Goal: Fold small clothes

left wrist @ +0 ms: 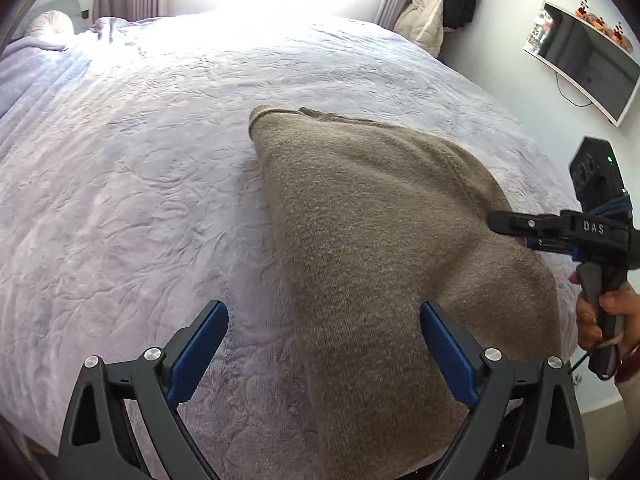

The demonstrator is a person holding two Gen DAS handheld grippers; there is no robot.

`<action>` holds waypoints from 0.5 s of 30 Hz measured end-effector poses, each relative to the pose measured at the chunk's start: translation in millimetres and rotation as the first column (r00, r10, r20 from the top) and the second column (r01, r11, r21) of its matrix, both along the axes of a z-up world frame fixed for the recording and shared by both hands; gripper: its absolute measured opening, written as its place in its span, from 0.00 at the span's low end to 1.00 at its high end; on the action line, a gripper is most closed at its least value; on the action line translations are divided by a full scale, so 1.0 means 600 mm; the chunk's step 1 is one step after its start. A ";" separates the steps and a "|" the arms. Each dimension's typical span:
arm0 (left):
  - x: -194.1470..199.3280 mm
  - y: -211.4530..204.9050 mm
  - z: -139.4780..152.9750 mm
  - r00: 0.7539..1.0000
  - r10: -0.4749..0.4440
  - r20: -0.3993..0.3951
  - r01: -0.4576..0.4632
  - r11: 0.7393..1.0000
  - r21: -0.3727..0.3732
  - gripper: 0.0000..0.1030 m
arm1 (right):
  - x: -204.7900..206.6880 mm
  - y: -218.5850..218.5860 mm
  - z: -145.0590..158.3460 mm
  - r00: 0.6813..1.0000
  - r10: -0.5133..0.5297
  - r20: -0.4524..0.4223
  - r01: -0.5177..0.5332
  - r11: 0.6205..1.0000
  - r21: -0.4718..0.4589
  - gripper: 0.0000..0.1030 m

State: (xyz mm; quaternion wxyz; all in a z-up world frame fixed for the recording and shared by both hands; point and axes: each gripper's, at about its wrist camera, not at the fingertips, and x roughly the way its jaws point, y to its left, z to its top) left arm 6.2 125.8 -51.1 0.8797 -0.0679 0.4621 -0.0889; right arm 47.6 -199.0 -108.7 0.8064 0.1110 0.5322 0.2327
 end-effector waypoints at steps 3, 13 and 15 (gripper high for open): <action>-0.021 0.006 0.011 0.999 0.037 0.017 -0.038 0.998 0.046 0.94 | -0.033 -0.033 0.010 0.998 -0.060 0.016 0.060 0.998 0.006 0.69; -0.031 -0.012 0.006 0.992 0.125 -0.013 -0.123 0.990 0.075 1.00 | -0.093 -0.033 0.074 0.983 -0.167 0.077 0.168 0.986 -0.014 0.78; -0.030 -0.011 0.006 0.990 0.139 -0.018 -0.137 0.987 0.081 1.00 | -0.099 -0.027 0.079 0.982 -0.178 0.070 0.179 0.984 -0.020 0.81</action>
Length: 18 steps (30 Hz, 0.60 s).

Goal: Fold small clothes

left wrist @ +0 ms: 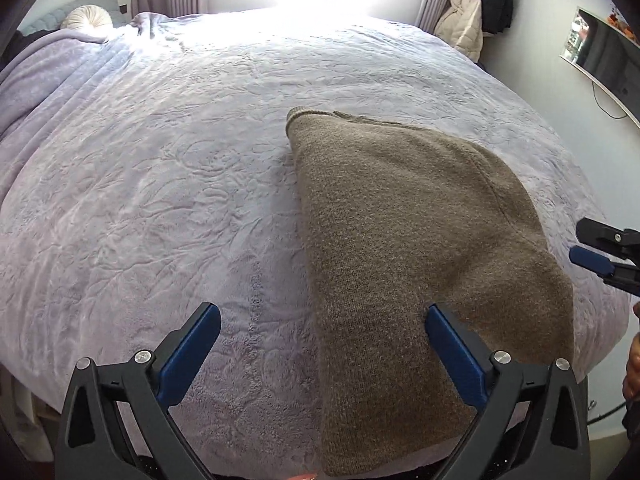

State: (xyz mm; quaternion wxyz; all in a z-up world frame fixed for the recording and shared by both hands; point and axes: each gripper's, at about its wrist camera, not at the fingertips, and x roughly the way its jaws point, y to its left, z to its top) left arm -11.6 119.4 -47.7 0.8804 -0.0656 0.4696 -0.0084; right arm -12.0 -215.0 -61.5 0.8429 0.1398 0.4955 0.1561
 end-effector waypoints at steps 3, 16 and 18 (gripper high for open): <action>0.001 -0.005 0.004 1.000 0.021 -0.007 -0.021 1.000 -0.017 1.00 | -0.013 0.020 0.008 1.000 0.003 0.006 -0.002 0.996 -0.093 0.85; 0.004 -0.027 0.031 0.998 0.064 -0.022 -0.061 0.994 0.092 1.00 | -0.075 0.113 0.030 0.997 0.041 0.058 -0.019 0.941 -0.339 0.86; 0.002 -0.034 0.035 0.998 0.055 -0.011 -0.054 0.993 0.102 1.00 | -0.073 0.119 0.029 0.997 0.043 0.059 -0.020 0.937 -0.349 0.86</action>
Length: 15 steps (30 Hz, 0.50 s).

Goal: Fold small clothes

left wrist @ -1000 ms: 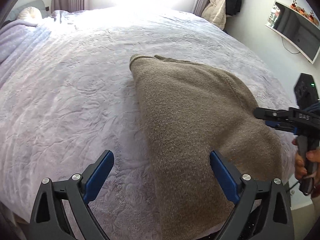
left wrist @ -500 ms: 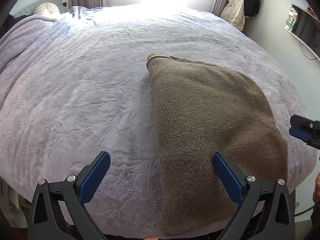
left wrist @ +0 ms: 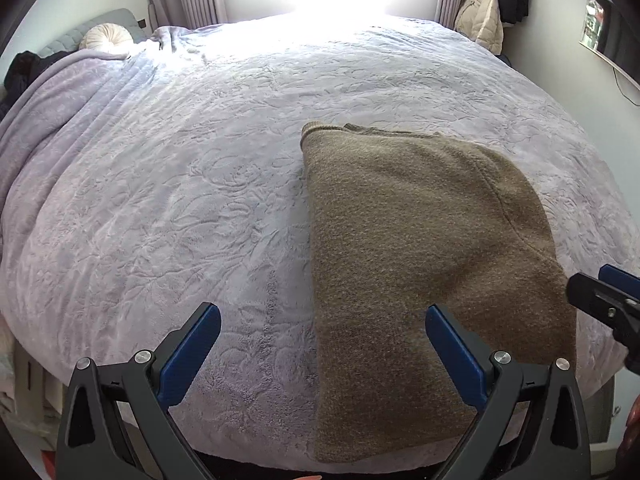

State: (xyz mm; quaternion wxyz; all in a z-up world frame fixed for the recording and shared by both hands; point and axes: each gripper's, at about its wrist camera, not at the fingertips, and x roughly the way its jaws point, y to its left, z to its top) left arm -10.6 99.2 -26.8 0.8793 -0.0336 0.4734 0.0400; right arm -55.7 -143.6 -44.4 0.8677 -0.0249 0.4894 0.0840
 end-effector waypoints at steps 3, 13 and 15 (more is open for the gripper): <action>-0.003 -0.007 0.001 1.000 -0.011 0.006 0.011 1.000 0.006 1.00 | 0.003 0.007 -0.007 1.000 -0.003 -0.001 0.003 0.999 -0.037 0.86; -0.007 -0.008 -0.007 1.000 0.008 -0.011 -0.008 1.000 0.009 1.00 | 0.009 0.013 -0.020 0.999 -0.039 -0.013 0.038 0.997 -0.070 0.86; -0.007 -0.007 -0.007 1.000 0.011 -0.015 -0.011 1.000 0.004 1.00 | 0.011 0.014 -0.020 0.999 -0.039 -0.009 0.038 0.995 -0.087 0.86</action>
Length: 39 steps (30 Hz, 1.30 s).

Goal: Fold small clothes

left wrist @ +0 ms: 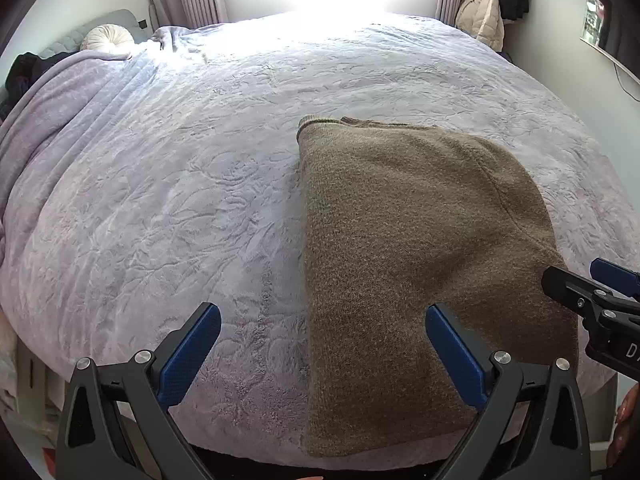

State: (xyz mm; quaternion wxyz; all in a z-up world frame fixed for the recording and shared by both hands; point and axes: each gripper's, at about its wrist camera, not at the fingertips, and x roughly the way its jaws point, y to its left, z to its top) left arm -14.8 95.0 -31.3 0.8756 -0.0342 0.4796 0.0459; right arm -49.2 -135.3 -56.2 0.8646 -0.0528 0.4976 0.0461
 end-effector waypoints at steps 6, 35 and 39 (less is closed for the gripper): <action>-0.002 -0.001 -0.005 1.000 -0.001 -0.013 0.001 1.000 0.003 1.00 | 0.003 -0.005 0.001 1.000 -0.003 0.002 0.003 1.000 -0.002 0.86; -0.007 -0.014 -0.002 1.000 -0.014 -0.020 0.015 1.000 0.011 1.00 | -0.005 -0.003 0.003 1.000 -0.006 0.000 0.006 1.000 0.009 0.86; -0.007 -0.014 -0.002 1.000 -0.015 -0.021 0.015 1.000 0.011 1.00 | -0.006 -0.002 0.002 1.000 -0.005 -0.001 0.005 1.000 0.009 0.86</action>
